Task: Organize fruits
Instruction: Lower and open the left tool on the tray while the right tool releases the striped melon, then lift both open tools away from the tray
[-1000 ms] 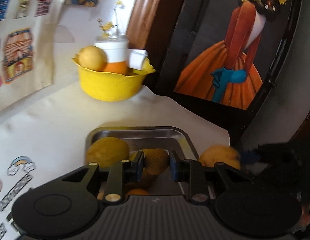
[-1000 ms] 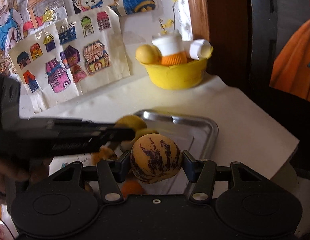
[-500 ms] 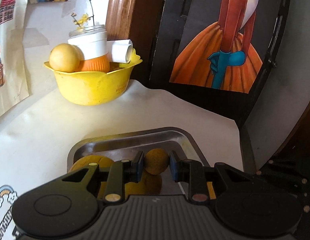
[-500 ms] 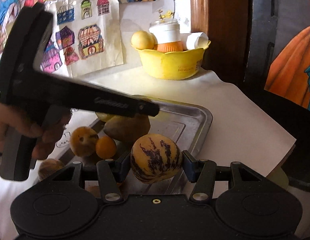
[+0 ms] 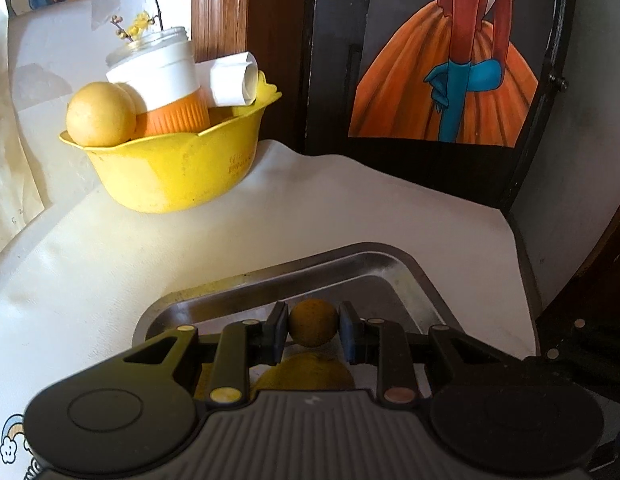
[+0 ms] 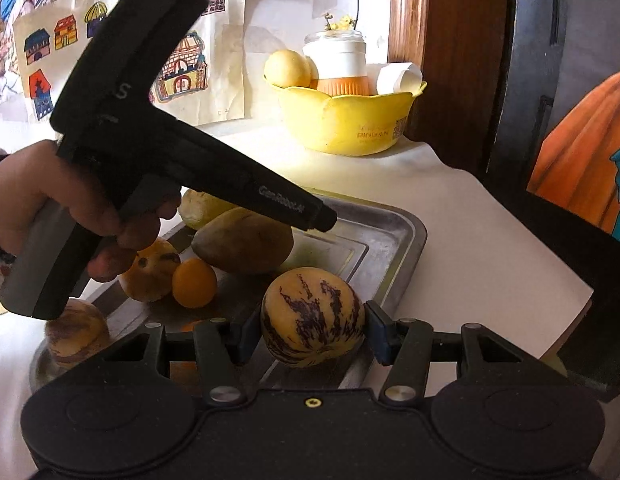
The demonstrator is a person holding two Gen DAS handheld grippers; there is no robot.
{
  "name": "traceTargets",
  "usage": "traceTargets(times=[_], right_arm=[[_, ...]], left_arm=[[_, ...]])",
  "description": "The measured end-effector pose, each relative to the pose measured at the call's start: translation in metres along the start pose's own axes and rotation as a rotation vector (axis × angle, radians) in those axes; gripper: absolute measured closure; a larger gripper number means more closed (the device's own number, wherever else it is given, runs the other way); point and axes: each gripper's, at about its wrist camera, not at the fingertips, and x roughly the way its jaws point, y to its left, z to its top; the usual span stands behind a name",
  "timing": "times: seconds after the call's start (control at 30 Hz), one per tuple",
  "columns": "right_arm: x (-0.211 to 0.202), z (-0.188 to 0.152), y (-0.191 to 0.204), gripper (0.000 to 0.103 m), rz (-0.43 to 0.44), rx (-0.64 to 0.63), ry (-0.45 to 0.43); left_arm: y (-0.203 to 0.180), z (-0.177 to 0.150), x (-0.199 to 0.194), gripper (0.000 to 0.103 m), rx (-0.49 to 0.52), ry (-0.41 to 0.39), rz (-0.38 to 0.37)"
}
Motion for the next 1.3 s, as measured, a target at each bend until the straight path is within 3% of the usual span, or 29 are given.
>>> traceTargets(times=[0.7, 0.8, 0.93, 1.07, 1.2, 1.3], right_arm=[[0.005, -0.008, 0.003, 0.046, 0.017, -0.016, -0.02], [0.004, -0.009, 0.004, 0.046, 0.013, -0.014, -0.026], [0.001, -0.011, 0.004, 0.046, 0.015, 0.007, -0.034], [-0.005, -0.01, 0.002, 0.039, 0.021, 0.047, -0.058], [-0.013, -0.01, 0.004, 0.035, 0.008, 0.076, -0.08], [-0.022, -0.011, 0.006, 0.032, -0.003, 0.101, -0.102]], left_arm=[[-0.002, -0.001, 0.007, 0.073, 0.011, 0.012, 0.02], [-0.001, -0.001, 0.005, 0.065, -0.002, 0.011, 0.016], [0.001, -0.003, -0.002, 0.042, -0.022, -0.009, 0.016], [0.001, -0.003, -0.017, 0.034, -0.047, -0.047, 0.013], [0.003, -0.005, -0.037, 0.018, -0.084, -0.101, 0.031], [0.005, -0.008, -0.052, 0.015, -0.109, -0.139, 0.049]])
